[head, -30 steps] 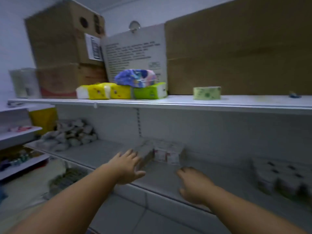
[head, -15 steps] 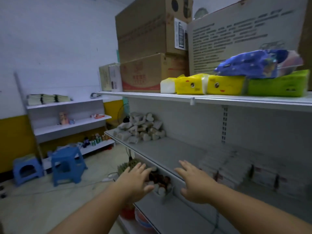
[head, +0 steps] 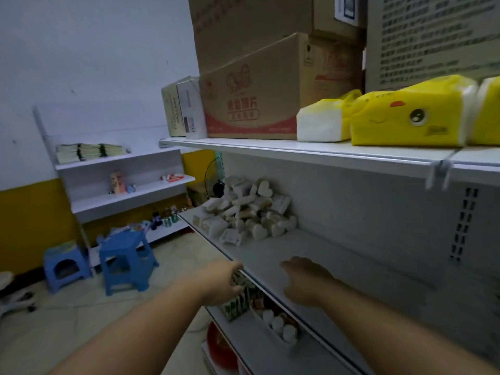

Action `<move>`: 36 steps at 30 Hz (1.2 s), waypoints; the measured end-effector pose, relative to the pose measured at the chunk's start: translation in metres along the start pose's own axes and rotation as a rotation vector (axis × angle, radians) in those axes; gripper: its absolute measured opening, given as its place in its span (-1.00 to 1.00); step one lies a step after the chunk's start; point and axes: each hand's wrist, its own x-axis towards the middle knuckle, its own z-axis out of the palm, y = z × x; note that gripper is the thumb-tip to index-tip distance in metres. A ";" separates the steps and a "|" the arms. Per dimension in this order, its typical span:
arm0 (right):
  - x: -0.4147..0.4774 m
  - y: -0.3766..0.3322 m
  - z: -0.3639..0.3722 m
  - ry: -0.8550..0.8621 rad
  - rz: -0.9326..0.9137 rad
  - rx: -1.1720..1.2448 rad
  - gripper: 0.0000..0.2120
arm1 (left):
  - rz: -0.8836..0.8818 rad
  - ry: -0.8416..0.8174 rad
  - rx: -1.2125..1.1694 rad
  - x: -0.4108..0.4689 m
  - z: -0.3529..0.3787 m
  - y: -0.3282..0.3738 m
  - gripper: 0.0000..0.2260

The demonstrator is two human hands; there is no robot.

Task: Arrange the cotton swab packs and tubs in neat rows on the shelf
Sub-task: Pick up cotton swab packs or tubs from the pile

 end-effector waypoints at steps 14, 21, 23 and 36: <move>0.182 0.000 0.045 0.257 0.325 0.183 -0.36 | 0.307 0.131 -0.006 0.227 -0.023 -0.075 -0.52; 0.231 0.003 0.045 0.405 0.513 0.140 -0.33 | 0.552 0.182 0.161 0.294 -0.012 -0.078 -0.61; 0.241 0.007 0.046 0.447 0.508 0.170 -0.34 | 0.565 0.194 0.209 0.303 -0.010 -0.076 -0.59; 0.197 0.026 0.036 0.731 0.504 0.431 -0.65 | 0.885 0.116 0.012 0.301 -0.025 -0.064 -0.62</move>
